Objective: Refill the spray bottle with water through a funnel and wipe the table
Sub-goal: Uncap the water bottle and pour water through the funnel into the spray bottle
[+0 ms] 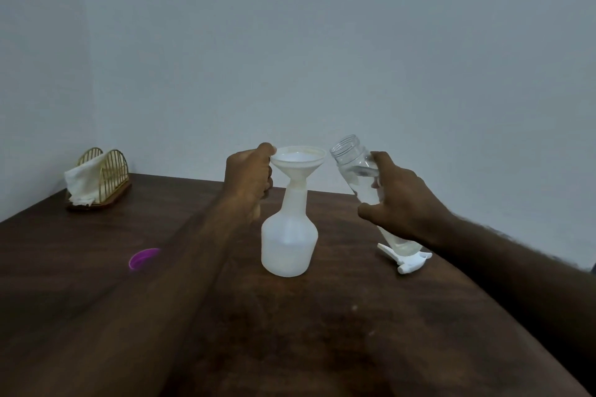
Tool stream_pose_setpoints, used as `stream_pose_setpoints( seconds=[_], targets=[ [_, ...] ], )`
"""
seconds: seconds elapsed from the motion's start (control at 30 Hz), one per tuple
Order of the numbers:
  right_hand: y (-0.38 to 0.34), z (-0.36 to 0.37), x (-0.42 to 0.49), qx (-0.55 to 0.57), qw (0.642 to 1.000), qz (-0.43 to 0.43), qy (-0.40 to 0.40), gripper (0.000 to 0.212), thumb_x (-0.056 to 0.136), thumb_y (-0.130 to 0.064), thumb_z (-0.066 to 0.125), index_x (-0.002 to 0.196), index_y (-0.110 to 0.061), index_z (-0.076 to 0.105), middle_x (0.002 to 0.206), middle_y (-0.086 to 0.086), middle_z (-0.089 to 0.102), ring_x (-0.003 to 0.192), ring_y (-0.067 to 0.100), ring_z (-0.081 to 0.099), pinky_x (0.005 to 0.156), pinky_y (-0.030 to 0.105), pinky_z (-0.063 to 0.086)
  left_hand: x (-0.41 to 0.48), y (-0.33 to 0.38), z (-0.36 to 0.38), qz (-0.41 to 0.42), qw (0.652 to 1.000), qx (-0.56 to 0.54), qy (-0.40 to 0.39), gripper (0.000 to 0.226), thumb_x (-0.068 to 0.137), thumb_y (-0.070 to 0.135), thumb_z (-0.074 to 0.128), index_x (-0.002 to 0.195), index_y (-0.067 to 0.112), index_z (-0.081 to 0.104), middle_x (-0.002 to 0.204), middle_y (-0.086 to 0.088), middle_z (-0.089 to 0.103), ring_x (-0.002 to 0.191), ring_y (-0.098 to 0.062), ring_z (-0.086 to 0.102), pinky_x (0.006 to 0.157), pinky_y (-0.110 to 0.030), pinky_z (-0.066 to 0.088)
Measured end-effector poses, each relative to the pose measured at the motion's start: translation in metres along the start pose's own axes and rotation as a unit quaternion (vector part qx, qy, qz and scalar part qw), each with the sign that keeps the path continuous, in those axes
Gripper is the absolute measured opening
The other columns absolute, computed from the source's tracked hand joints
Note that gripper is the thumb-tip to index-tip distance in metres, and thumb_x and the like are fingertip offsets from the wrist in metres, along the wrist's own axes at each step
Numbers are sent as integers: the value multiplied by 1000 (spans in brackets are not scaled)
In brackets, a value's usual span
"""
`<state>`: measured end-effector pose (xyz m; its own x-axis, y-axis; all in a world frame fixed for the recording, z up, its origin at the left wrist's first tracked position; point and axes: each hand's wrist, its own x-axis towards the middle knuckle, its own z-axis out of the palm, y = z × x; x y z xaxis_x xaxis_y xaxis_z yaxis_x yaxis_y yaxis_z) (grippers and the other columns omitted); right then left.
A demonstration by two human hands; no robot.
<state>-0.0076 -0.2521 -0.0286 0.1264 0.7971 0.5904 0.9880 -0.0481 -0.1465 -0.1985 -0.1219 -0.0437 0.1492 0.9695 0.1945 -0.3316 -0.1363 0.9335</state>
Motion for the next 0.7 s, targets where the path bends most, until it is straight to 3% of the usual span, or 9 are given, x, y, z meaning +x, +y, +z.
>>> stream_pose_setpoints(
  seconds=[0.7],
  targets=[
    [4,-10,14,-75,997,-30,4,75,73,-27,72,138,-22,36,90,-5,52,76,21,51,68,29,36,-2,5,4,-9,1000,-22,-16,16,84,11,53,71,10,45,59,-4,30,41,-13,25,43,-22,20]
  ],
)
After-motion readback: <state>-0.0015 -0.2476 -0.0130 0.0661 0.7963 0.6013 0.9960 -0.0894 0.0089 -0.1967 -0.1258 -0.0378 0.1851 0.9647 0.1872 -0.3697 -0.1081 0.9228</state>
